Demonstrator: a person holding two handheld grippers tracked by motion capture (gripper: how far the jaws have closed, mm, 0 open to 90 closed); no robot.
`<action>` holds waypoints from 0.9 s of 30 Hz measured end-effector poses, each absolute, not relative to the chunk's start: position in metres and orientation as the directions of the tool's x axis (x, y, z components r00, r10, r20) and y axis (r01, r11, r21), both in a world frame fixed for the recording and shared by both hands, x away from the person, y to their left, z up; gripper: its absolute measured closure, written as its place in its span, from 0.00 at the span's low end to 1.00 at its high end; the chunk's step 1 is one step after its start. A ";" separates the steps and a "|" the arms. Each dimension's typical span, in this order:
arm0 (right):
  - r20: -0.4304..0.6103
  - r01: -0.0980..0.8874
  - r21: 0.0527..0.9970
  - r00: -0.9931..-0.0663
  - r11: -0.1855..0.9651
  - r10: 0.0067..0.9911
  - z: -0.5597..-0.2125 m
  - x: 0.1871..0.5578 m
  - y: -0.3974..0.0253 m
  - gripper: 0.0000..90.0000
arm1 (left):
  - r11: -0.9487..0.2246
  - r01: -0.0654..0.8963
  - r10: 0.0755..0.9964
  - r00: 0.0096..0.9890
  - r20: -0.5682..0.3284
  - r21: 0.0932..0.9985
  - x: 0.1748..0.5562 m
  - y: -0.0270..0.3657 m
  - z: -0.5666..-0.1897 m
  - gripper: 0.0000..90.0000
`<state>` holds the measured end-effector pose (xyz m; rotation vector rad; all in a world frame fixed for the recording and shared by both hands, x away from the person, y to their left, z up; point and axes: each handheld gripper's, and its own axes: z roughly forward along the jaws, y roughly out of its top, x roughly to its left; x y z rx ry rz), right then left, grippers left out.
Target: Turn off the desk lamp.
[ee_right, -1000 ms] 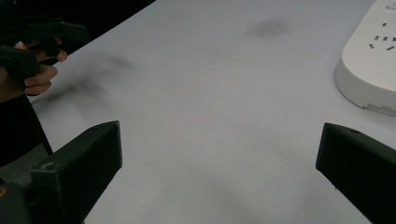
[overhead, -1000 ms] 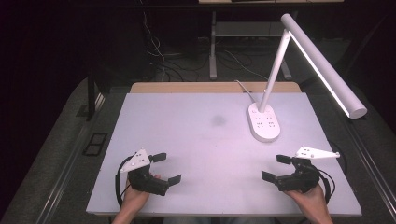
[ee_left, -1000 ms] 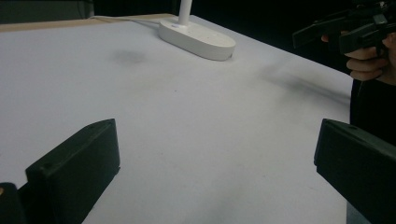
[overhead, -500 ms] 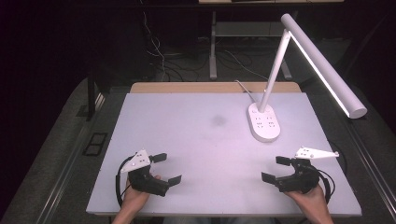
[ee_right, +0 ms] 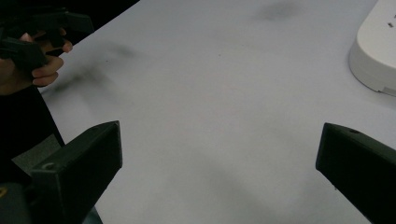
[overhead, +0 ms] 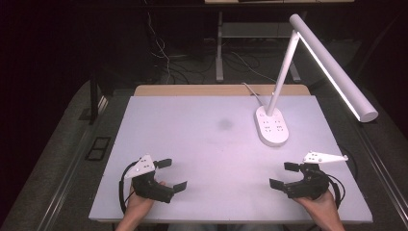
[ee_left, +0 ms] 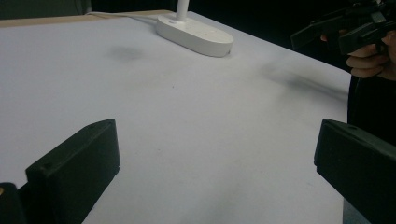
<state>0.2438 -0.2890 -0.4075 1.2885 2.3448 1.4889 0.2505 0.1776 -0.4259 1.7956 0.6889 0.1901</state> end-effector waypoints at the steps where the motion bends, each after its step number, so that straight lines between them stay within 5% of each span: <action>1: 0.349 0.608 0.774 -0.643 0.178 0.682 -0.407 0.244 -0.289 0.00 | -0.182 0.356 0.540 0.815 -0.209 0.917 0.250 0.178 -0.426 0.00; 27: 0.354 0.629 0.748 -0.648 0.211 0.674 -0.388 0.257 -0.293 0.00 | -0.179 0.359 0.553 0.807 -0.208 0.916 0.249 0.179 -0.426 0.00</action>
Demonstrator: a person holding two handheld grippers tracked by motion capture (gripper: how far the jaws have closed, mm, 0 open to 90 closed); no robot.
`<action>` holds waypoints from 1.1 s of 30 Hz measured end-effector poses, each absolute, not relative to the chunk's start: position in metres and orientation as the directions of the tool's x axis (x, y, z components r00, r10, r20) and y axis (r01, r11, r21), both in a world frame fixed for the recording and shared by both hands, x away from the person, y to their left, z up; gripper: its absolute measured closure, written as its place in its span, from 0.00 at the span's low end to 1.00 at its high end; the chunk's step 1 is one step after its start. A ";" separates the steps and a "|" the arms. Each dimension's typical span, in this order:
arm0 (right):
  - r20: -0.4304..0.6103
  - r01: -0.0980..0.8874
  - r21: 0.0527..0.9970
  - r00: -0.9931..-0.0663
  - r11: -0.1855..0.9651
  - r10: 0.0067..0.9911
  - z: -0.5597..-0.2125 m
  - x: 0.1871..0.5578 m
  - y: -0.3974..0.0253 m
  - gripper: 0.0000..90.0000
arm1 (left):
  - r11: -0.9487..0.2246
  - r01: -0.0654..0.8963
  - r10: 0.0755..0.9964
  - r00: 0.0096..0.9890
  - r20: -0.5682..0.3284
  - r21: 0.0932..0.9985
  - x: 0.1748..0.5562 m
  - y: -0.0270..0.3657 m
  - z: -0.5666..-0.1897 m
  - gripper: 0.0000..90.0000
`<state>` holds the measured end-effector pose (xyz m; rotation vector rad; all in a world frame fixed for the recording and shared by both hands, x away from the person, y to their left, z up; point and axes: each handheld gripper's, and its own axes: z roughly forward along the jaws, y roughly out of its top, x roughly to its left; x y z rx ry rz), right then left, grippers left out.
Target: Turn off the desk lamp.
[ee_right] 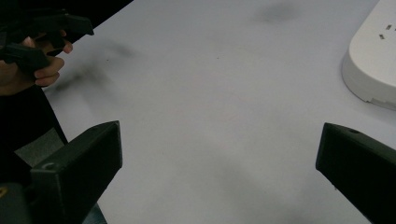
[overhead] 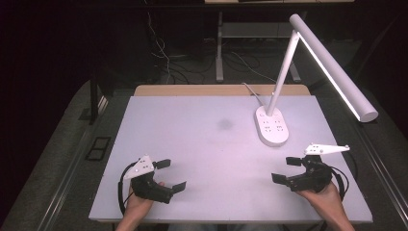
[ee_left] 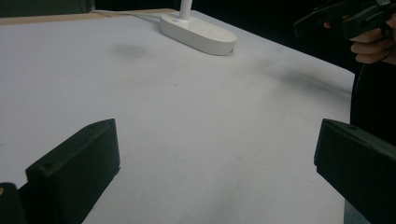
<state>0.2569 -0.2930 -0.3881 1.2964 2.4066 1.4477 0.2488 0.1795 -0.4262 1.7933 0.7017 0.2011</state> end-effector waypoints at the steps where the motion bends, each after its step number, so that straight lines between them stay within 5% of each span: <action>1: 0.355 0.630 0.748 -0.647 0.211 0.675 -0.387 0.258 -0.293 0.00 | -0.181 0.359 0.553 0.807 -0.207 0.916 0.249 0.180 -0.426 0.00; 33: 0.325 0.625 0.741 -0.652 0.244 0.685 -0.349 0.319 -0.300 0.00 | -0.178 0.363 0.557 0.803 -0.211 0.915 0.248 0.179 -0.427 0.00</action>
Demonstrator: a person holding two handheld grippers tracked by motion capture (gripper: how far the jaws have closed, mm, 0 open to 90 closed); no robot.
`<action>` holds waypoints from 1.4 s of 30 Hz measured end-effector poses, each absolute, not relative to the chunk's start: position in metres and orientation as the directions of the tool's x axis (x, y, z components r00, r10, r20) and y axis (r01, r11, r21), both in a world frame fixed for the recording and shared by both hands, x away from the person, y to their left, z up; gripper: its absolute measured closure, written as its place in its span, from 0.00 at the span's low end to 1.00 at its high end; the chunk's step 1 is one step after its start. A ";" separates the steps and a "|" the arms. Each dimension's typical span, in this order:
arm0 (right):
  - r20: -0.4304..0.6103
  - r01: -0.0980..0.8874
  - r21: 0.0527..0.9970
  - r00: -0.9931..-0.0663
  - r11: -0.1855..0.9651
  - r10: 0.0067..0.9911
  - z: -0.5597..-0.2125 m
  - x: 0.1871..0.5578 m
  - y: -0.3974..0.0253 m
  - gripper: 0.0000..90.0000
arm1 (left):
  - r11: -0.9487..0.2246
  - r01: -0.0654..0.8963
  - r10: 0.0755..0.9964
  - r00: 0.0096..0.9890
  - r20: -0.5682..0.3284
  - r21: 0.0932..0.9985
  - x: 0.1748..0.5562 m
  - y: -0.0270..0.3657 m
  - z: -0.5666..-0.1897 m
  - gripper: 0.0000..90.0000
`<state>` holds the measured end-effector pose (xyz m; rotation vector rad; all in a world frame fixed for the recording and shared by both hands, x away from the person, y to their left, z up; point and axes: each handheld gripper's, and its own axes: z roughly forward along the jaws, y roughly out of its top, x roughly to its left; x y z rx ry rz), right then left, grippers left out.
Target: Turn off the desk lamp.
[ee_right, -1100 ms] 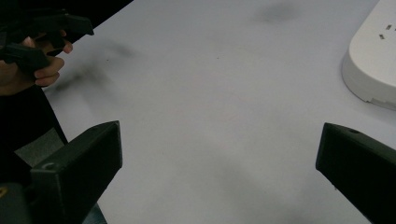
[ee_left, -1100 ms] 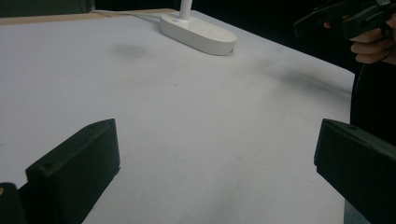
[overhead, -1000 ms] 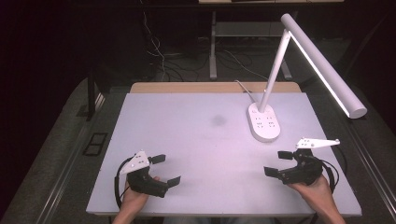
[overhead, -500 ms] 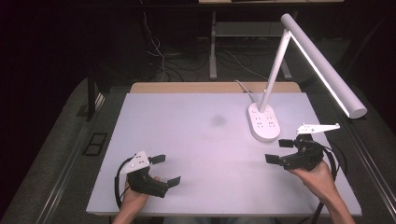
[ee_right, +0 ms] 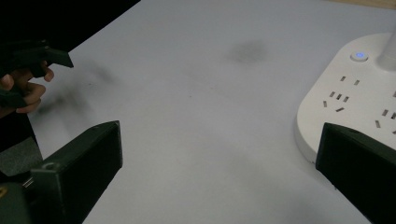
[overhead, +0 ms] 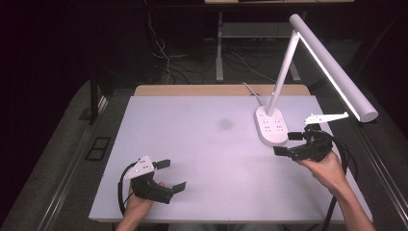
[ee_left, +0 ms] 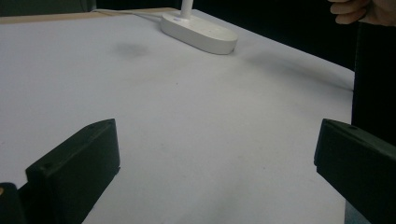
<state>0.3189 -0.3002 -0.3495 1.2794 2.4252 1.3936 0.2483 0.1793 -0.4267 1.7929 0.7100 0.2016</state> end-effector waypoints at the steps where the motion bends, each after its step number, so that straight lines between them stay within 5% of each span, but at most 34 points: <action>1: 0.324 0.625 0.741 -0.652 0.245 0.686 -0.349 0.321 -0.301 0.00 | -0.178 0.363 0.557 0.803 -0.211 0.915 0.248 0.179 -0.427 0.00; 42: 0.338 0.677 0.707 -0.579 0.206 0.742 -0.360 0.413 -0.328 0.01 | -0.178 0.363 0.556 0.804 -0.211 0.915 0.249 0.180 -0.427 0.00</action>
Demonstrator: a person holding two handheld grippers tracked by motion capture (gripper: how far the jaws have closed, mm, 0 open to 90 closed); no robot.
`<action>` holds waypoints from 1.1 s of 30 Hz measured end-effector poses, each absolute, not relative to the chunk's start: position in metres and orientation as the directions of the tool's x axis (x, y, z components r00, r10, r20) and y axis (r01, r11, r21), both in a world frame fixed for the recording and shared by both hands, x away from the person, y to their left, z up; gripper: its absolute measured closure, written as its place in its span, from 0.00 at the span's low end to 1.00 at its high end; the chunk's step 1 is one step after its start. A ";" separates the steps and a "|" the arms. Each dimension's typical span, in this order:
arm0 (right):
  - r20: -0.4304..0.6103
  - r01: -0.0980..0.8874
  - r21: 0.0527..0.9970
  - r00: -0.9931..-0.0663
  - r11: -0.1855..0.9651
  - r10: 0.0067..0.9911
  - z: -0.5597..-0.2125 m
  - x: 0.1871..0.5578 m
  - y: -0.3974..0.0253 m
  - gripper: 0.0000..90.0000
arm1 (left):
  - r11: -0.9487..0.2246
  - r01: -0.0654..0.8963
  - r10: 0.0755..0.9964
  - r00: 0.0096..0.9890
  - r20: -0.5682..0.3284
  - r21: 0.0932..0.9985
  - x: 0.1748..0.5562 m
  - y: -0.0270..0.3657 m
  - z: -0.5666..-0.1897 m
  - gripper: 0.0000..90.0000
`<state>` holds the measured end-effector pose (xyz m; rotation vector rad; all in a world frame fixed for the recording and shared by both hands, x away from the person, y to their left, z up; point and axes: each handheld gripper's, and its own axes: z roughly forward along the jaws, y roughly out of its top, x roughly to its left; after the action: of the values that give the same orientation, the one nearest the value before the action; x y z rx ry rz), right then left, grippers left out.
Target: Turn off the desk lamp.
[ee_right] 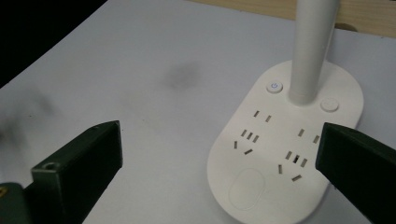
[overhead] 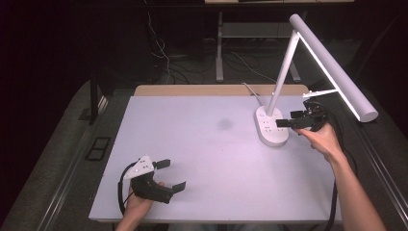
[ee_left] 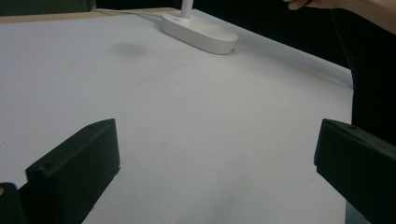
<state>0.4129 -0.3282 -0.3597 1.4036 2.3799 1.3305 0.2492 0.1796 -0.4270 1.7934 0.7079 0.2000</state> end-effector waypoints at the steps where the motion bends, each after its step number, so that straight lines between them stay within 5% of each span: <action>1: 0.337 0.679 0.704 -0.576 0.207 0.744 -0.360 0.415 -0.329 0.01 | -0.178 0.364 0.555 0.804 -0.212 0.914 0.249 0.180 -0.427 0.00; 9: 0.331 0.701 0.684 -0.544 0.201 0.771 -0.366 0.434 -0.337 0.01 | -0.179 0.365 0.552 0.806 -0.213 0.914 0.249 0.179 -0.427 0.00; 33: 0.293 0.708 0.684 -0.485 0.174 0.824 -0.395 0.473 -0.348 0.69 | -0.182 0.361 0.551 0.808 -0.210 0.914 0.250 0.181 -0.427 0.00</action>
<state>0.4729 -0.3475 -0.3947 1.5092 2.2922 1.2052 0.2498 0.1807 -0.4266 1.7972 0.7017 0.1967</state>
